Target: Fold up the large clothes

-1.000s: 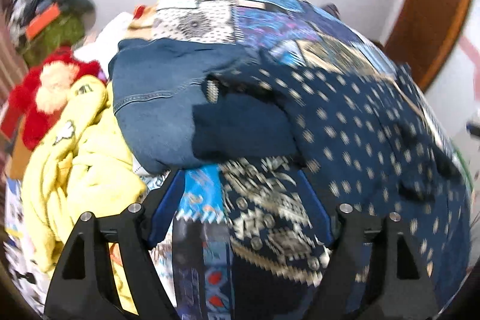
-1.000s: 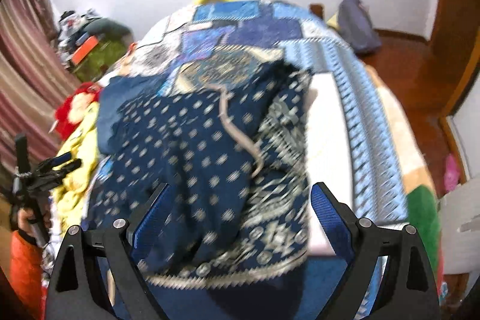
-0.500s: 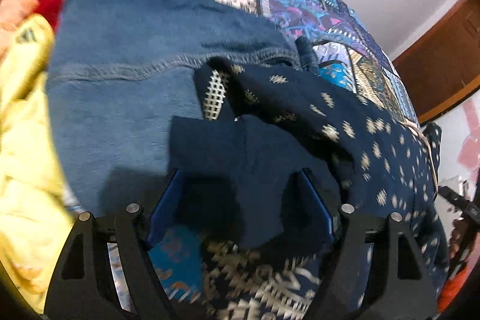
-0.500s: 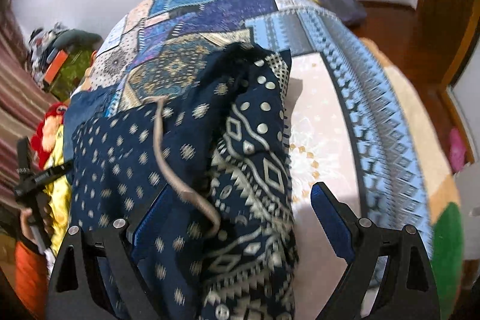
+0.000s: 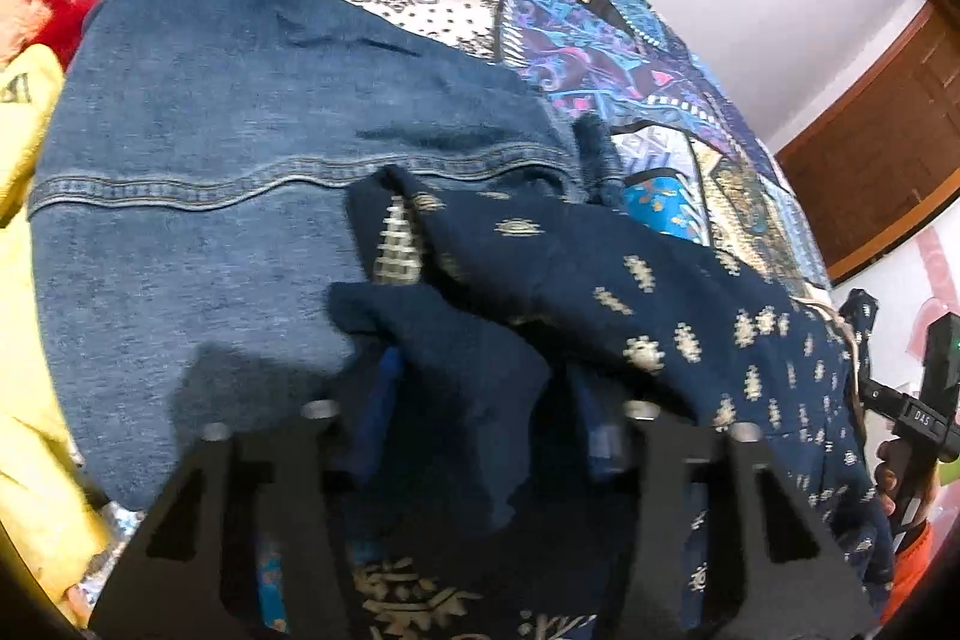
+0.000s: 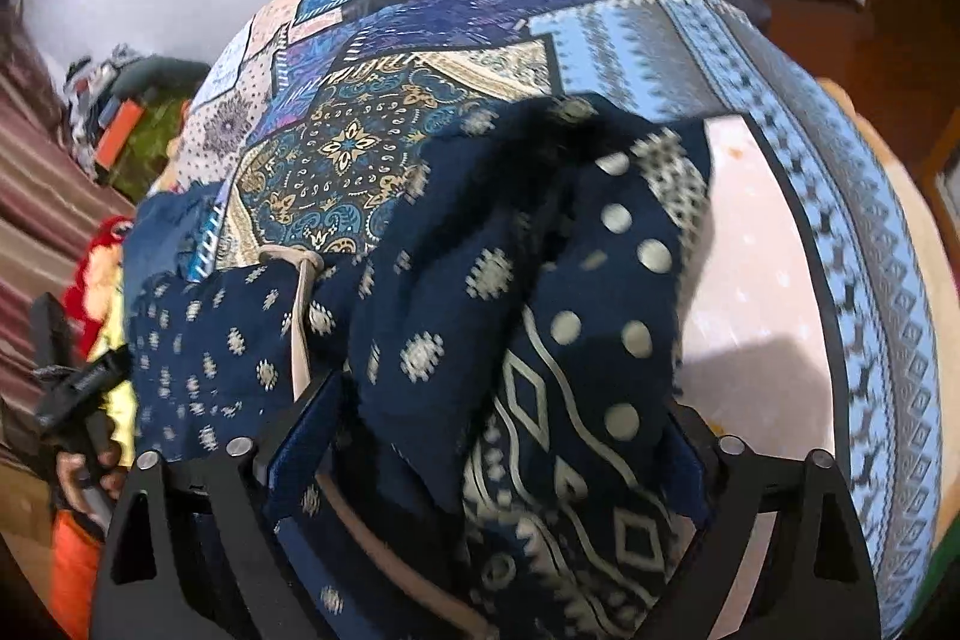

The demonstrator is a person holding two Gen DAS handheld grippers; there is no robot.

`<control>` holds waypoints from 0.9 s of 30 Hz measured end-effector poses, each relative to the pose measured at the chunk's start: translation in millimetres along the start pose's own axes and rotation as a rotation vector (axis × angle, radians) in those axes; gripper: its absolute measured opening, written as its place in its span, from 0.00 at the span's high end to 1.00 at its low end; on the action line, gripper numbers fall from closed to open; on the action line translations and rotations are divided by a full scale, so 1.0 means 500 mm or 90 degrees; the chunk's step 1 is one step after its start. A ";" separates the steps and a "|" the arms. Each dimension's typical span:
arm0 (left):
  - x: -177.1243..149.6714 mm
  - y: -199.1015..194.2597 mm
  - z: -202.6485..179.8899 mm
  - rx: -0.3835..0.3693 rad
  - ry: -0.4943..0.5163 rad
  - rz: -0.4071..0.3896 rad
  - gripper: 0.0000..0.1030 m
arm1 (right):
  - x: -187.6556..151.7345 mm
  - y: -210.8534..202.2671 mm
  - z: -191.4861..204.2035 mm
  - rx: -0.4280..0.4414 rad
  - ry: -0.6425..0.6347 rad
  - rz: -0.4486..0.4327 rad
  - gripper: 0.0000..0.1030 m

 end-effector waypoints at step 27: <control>0.252 -0.116 0.011 0.157 0.068 -0.184 0.85 | 0.302 0.028 0.199 -0.057 -0.187 -0.109 0.78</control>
Point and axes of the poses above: each gripper's, at about its wrist camera, not at the fingertips, and y roughly the way its jaws point, z to its left, x to its top, the point moved 9 cm from there along y, roughly the way its jaws point, and after that the axes turned 11 degrees about x, right-handed, at the moved point
